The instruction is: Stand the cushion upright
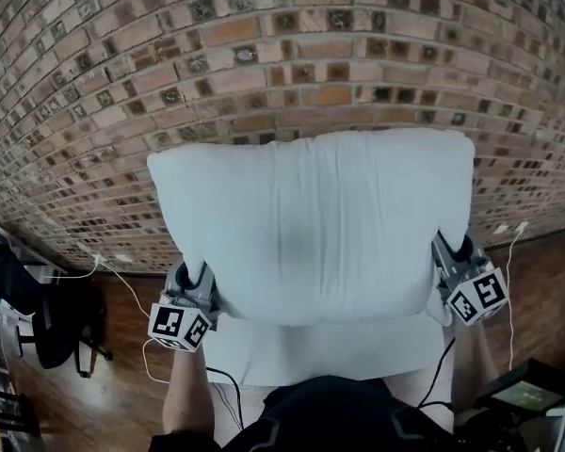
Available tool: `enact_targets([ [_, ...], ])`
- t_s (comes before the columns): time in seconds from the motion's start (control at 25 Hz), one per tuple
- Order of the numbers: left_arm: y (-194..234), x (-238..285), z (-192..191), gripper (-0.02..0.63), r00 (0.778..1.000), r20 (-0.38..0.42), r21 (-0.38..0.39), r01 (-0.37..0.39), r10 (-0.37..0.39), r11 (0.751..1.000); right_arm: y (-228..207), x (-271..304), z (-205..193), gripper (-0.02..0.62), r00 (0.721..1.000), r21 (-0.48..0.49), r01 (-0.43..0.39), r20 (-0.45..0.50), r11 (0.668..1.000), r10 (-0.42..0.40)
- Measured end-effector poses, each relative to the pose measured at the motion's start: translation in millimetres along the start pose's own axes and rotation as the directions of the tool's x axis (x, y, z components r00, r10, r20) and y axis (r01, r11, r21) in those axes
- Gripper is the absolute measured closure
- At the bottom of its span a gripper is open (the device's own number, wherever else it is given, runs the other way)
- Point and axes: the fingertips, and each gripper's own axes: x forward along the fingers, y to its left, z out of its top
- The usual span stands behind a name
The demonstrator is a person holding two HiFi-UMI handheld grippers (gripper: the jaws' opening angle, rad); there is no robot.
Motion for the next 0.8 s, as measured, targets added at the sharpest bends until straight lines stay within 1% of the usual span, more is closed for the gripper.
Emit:
enact_targets([
  [0.16,-2,20,1,0.499,0.999,0.029,0.005,-0.033,0.033,0.999,-23,21,8,0.479,1.000,-0.033,-0.006,0.027,0.999,0.007],
  [0.28,3,40,11,0.497,0.996,0.065,0.036,-0.056,0.053,0.998,-39,36,13,0.477,0.997,-0.047,0.015,0.076,0.999,-0.011],
  [0.4,10,60,13,0.497,0.995,0.079,0.061,-0.066,0.061,0.996,-53,54,11,0.476,0.996,-0.056,0.016,0.086,0.998,-0.011],
  [0.56,15,79,11,0.497,0.995,0.067,0.098,-0.079,0.072,0.992,-65,72,-5,0.472,0.997,-0.047,0.016,0.081,0.999,-0.012],
  [0.68,20,97,-3,0.497,0.995,0.055,0.120,-0.089,0.083,0.989,-75,86,-26,0.471,0.997,-0.041,0.021,0.082,0.999,-0.018],
  [0.8,22,116,-20,0.502,0.995,0.050,0.133,-0.089,0.083,0.987,-84,100,-45,0.471,0.992,-0.058,0.037,0.119,0.998,-0.030],
])
